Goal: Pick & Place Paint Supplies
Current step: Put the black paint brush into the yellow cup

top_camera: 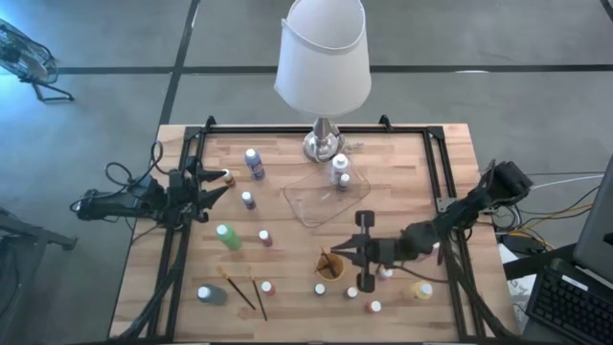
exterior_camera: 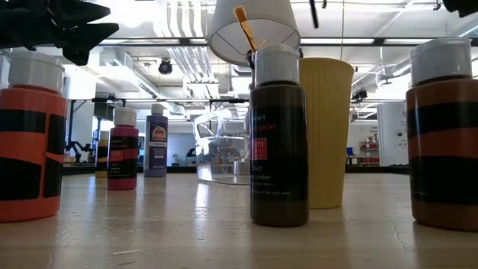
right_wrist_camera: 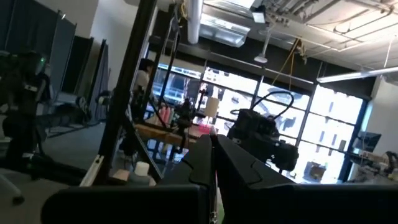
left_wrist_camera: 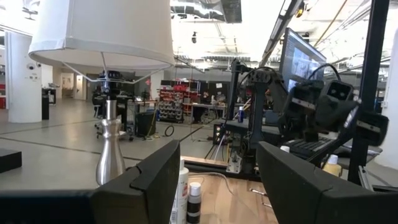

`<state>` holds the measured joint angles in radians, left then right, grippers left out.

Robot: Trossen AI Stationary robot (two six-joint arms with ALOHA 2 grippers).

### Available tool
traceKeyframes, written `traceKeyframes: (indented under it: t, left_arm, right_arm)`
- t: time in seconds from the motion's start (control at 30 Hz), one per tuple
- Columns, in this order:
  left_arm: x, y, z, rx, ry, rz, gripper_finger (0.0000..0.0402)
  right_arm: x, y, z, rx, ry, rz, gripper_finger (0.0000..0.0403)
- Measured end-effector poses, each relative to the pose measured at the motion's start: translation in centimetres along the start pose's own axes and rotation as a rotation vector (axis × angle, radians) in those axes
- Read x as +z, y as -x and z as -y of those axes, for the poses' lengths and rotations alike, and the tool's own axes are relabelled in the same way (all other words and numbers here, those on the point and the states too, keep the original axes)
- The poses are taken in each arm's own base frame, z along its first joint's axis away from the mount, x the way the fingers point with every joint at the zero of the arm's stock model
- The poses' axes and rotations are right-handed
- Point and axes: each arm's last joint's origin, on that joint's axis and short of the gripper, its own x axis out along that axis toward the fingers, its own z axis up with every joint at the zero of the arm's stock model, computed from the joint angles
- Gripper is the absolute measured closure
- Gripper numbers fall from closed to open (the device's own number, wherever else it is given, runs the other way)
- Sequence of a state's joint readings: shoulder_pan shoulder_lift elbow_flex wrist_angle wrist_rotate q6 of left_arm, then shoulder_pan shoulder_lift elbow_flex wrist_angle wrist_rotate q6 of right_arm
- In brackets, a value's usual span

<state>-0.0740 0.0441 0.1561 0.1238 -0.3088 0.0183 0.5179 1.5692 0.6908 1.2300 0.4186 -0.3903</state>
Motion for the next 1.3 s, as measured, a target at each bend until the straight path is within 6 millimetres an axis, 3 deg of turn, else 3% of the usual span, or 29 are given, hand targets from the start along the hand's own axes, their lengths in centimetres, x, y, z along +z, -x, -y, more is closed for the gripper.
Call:
traceKeyframes:
  t: [0.3,0.6,1.3]
  left_arm:
    - [0.0,0.0,0.0,0.000,-0.001,-0.002,0.0183]
    - [0.0,0.0,0.0,0.000,-0.001,-0.004,0.0183]
    - [-0.1,0.0,0.0,0.000,-0.002,-0.006,0.0183]
  right_arm:
    - [-2.0,0.1,-2.6,-0.006,-0.084,0.122,0.0394]
    - [-4.4,-0.6,-3.9,-0.059,-0.195,0.057,0.0394]
    - [-5.5,-0.6,-4.1,-0.129,-0.251,-0.058,0.0394]
